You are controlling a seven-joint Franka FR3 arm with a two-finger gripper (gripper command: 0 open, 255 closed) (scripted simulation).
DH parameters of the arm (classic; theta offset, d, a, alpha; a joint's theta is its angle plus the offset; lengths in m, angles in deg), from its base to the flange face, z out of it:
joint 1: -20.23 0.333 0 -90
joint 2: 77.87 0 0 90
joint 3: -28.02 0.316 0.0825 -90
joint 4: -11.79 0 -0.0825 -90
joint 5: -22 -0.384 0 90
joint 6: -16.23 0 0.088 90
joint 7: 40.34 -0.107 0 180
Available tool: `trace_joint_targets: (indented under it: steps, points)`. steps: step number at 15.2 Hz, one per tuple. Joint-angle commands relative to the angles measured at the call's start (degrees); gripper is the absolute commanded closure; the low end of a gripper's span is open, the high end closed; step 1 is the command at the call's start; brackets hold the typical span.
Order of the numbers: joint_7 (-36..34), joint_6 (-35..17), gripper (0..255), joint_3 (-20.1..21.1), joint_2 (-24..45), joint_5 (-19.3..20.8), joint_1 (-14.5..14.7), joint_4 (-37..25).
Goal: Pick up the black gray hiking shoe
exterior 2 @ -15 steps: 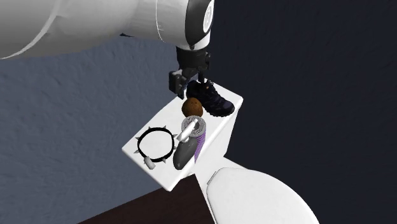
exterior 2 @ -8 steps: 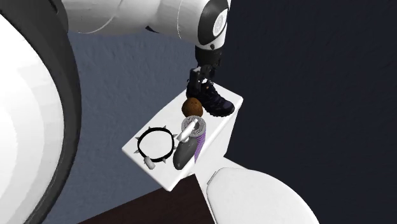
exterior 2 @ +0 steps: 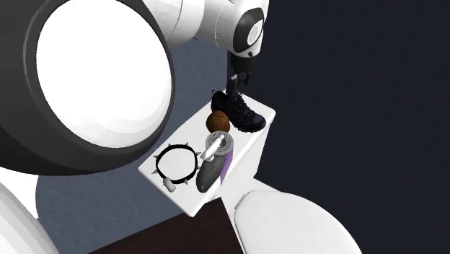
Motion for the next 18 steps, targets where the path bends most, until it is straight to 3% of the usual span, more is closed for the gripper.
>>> trace_joint_targets:
  steps: [1,7,8,18]
  points:
    - [0.48,-0.88,0,0.44,1.11,-0.61,-0.40,-0.14]
    - [1.23,-3.33,0,1.25,2.97,-1.78,-0.87,0.64]
    - [1.28,-3.42,255,1.26,2.97,-1.80,-0.89,0.73]
    - [1.07,-2.81,255,1.06,2.55,-1.52,-0.76,0.49]
